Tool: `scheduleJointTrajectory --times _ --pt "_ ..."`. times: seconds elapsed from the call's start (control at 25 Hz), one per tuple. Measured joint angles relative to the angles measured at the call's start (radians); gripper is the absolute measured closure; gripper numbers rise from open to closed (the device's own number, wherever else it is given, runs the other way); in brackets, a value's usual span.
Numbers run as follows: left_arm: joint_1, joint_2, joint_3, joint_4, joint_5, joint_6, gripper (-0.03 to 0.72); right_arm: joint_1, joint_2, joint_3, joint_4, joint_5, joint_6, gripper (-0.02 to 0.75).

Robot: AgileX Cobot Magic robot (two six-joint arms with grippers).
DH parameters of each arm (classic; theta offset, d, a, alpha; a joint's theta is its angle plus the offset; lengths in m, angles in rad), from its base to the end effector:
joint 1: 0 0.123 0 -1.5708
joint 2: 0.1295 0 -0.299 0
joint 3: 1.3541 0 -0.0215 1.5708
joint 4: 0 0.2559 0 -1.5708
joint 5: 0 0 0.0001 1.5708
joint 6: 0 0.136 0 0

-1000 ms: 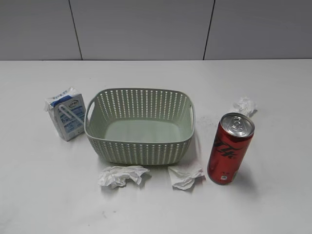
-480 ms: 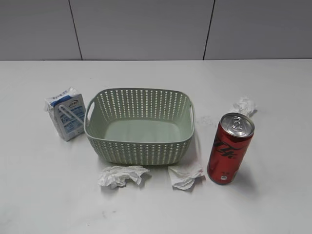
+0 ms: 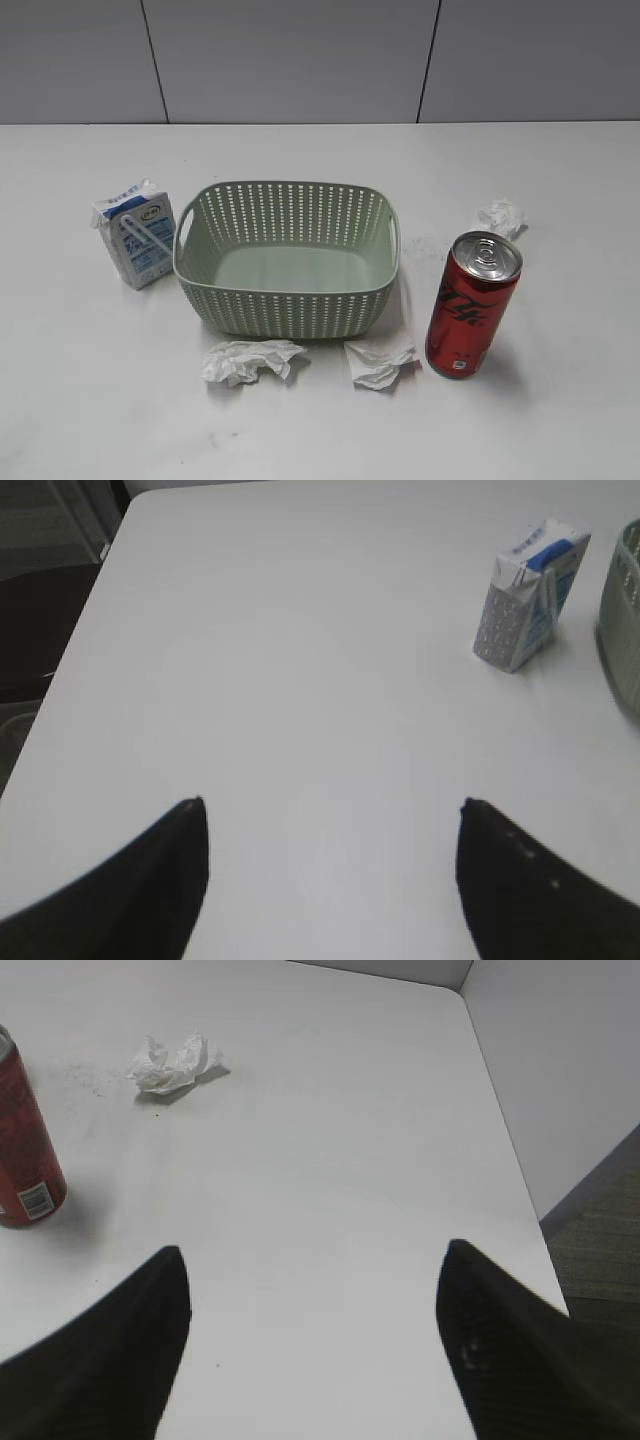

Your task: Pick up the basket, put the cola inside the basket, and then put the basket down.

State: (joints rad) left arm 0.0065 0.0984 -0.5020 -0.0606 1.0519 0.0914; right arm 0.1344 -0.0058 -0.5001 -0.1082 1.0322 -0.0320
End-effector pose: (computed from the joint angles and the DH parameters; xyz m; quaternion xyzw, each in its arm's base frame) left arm 0.0393 -0.0069 0.2579 0.0367 0.8741 -0.0066 0.4844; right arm 0.0276 -0.0090 0.2634 -0.0686 0.8401 -0.0266 0.5374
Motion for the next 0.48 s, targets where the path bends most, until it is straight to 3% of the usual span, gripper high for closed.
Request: scheduleJointTrajectory --times 0.48 --pt "0.0 0.349 -0.155 -0.01 -0.126 0.0 0.113 0.0 0.0 0.0 0.0 0.0 0.0 0.156"
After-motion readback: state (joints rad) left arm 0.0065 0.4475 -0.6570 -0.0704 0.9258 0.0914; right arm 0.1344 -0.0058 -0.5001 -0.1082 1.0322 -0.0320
